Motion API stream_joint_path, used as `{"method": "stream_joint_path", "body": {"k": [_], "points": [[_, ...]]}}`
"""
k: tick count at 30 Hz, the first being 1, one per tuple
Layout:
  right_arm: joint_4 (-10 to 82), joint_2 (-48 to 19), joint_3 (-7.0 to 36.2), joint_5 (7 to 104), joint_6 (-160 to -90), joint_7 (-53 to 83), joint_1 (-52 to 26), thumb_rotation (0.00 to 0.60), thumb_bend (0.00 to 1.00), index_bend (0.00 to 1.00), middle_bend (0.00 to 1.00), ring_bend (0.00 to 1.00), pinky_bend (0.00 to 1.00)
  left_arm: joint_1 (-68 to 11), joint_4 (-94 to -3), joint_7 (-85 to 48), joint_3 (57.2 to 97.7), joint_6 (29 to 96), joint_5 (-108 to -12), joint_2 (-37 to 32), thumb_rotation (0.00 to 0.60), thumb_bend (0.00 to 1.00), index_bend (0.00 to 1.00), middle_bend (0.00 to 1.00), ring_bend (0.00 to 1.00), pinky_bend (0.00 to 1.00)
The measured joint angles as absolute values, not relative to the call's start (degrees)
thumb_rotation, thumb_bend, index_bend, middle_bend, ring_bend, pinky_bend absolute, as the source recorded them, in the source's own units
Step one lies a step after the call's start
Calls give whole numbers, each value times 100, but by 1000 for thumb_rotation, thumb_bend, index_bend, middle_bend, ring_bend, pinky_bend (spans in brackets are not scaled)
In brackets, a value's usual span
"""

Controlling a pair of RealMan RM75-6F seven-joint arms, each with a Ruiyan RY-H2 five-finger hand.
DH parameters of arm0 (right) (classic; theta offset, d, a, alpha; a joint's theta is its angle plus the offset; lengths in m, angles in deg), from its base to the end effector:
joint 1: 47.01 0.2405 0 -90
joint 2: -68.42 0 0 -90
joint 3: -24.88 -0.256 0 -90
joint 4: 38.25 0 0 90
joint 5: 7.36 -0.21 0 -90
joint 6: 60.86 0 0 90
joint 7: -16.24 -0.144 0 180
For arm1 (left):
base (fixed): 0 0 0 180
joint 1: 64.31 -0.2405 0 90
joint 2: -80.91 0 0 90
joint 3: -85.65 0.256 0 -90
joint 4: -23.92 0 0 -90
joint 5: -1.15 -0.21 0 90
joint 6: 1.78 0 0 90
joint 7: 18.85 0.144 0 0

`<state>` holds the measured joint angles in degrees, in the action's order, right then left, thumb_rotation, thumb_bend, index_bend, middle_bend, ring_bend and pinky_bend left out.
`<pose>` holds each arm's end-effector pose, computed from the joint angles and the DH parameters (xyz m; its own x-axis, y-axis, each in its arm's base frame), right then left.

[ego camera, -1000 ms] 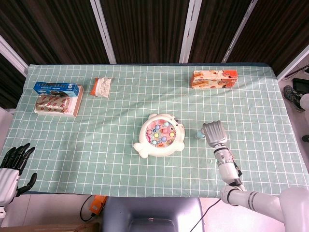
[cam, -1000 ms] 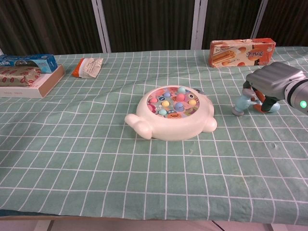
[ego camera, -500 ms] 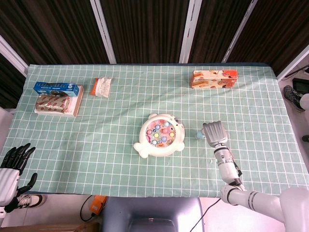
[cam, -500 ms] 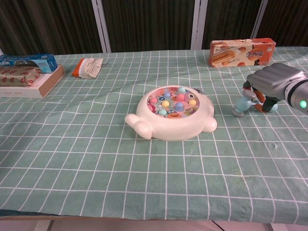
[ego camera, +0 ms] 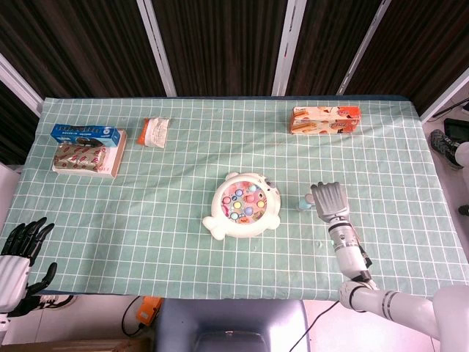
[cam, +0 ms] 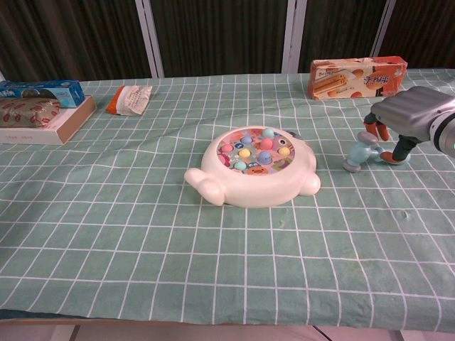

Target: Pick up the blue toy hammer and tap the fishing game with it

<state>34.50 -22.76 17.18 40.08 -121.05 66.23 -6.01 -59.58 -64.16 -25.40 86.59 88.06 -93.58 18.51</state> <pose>-0.2322 -0.3660 0.0026 0.8195 -0.2007 0.5368 -0.5661 -0.1383 0.8126 -0.3086 0.1660 0.1681 0.3917 -0.0038 0.9201 0.9087 -0.1557 -0.3874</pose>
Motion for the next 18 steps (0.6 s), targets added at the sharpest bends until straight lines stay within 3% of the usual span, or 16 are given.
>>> {"method": "stream_joint_path", "body": {"k": [7, 11, 14, 18], "points": [[3692, -2062, 1743, 4137, -12248, 6513, -699, 600, 478, 559, 531, 612, 693, -5963, -6414, -2519, 8673, 8824, -9391, 1846, 600, 429, 0, 0, 0, 0], [4020, -1850, 1774, 4289, -12460, 6438, -811, 600, 451, 521, 474, 577, 662, -5962, -6397, -2513, 8662, 8806, -9349, 1846, 600, 429, 0, 0, 0, 0], [4494, -1583, 1845, 4523, -12769, 6340, -981, 600, 398, 391, 339, 418, 519, -5965, -6398, -2495, 8636, 8795, -9284, 1841, 600, 430, 0, 0, 0, 0], [5408, -1151, 2084, 4986, -13441, 6148, -1421, 600, 304, 103, 66, 125, 254, -5979, -6401, -2447, 8620, 8809, -9256, 1827, 600, 428, 0, 0, 0, 0]]}}
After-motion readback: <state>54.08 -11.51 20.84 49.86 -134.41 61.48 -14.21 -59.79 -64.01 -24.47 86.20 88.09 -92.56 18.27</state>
